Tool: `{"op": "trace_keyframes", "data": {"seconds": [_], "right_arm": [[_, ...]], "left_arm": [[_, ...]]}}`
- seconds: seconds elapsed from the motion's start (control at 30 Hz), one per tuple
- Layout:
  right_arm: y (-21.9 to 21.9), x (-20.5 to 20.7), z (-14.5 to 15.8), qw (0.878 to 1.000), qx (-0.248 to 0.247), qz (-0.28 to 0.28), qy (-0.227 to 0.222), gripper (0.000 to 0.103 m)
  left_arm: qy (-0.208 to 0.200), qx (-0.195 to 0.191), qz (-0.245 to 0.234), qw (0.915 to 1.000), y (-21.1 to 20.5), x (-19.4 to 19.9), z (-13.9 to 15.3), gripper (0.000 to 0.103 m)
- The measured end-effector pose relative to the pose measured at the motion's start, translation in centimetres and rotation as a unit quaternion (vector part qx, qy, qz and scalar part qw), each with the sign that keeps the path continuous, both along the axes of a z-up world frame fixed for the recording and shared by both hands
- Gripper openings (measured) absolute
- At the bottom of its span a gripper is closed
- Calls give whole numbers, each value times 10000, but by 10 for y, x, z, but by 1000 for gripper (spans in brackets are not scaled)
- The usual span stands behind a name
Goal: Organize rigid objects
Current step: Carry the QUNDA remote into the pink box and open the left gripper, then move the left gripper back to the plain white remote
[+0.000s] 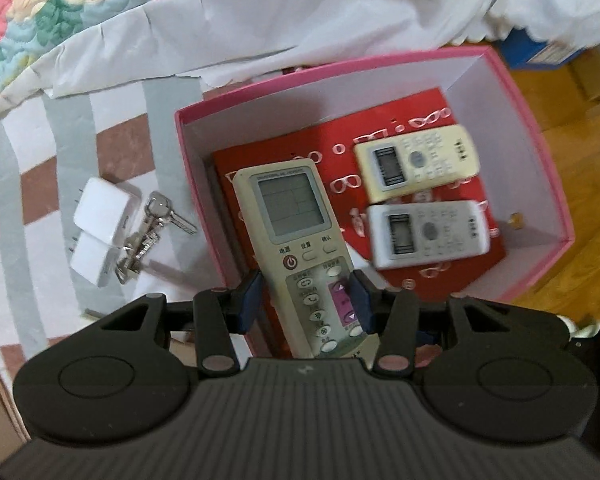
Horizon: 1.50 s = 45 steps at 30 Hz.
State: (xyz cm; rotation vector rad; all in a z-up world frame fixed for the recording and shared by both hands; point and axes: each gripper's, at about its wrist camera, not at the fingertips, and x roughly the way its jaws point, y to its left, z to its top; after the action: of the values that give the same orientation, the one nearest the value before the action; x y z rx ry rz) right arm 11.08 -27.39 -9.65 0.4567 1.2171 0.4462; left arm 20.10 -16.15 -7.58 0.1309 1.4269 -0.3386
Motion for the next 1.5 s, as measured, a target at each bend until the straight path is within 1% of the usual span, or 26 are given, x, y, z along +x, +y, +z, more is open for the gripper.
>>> {"op": "trace_keyframes", "data": {"seconds": [0.13, 0.2, 0.3, 0.33, 0.4, 0.5, 0.6, 0.7, 0.77, 0.87, 1.0, 1.07, 1.1, 1.17, 1.23, 1.3, 1.37, 1.43, 1.5], "right_arm": [[2, 10, -17, 9995, 86, -124, 279, 61], [6, 13, -24, 9994, -4, -97, 333, 62], [16, 11, -24, 9981, -566, 87, 211, 63], [19, 9, -22, 9974, -683, 169, 163, 63], [21, 3, -15, 9971, -717, 254, 63, 63], [19, -8, 4, 9969, -666, 395, -111, 63], [19, -20, 32, 9947, -748, 568, -411, 63], [23, -36, 63, 9916, -711, 822, -702, 63], [28, -48, 81, 9877, -757, 1007, -929, 63], [41, -66, 108, 9786, -831, 1326, -1335, 63], [57, -84, 132, 9717, -595, 1585, -1646, 63], [71, -90, 137, 9688, -423, 1682, -1773, 65], [78, -93, 137, 9660, -394, 1771, -1844, 67], [96, -97, 132, 9602, -417, 1986, -1919, 68], [112, -99, 122, 9586, -528, 2112, -1836, 68], [129, -100, 107, 9567, -666, 2212, -1769, 68], [146, -101, 89, 9514, -898, 2341, -1786, 68], [159, -101, 67, 9487, -1218, 2317, -1771, 68], [165, -100, 48, 9499, -1425, 2198, -1703, 68]], "left_arm": [[26, 280, -73, 9996, -10, 10, -13, 45], [36, 332, -46, 9994, -10, 11, -22, 46], [-75, 120, 23, 9999, -5, 8, -25, 48], [-130, 15, 10, 9999, -3, 6, -23, 49], [-268, -203, -18, 9994, 4, 0, -14, 51], [-477, -374, -191, 9980, 14, -10, 4, 52], [-622, -592, -266, 9960, 32, -22, 27, 53], [-741, -784, -285, 9938, 55, -35, 50, 53], [-864, -889, -316, 9918, 71, -44, 65, 53], [-1073, -954, -374, 9889, 95, -60, 85, 53], [-1243, -1031, -323, 9863, 132, -78, 101, 53], [-1302, -1086, -244, 9852, 152, -86, 104, 56], [-1325, -1097, -195, 9849, 162, -90, 104, 56], [-1352, -1077, -106, 9849, 179, -98, 98, 58], [-1304, -1057, -18, 9858, 192, -103, 86, 58], [-1174, -1071, 114, 9872, 203, -107, 68, 58], [-1077, -1128, 276, 9874, 214, -108, 48, 58], [-1113, -1115, 391, 9867, 221, -108, 30, 59], [-1129, -1098, 542, 9860, 228, -104, 10, 59]]}}
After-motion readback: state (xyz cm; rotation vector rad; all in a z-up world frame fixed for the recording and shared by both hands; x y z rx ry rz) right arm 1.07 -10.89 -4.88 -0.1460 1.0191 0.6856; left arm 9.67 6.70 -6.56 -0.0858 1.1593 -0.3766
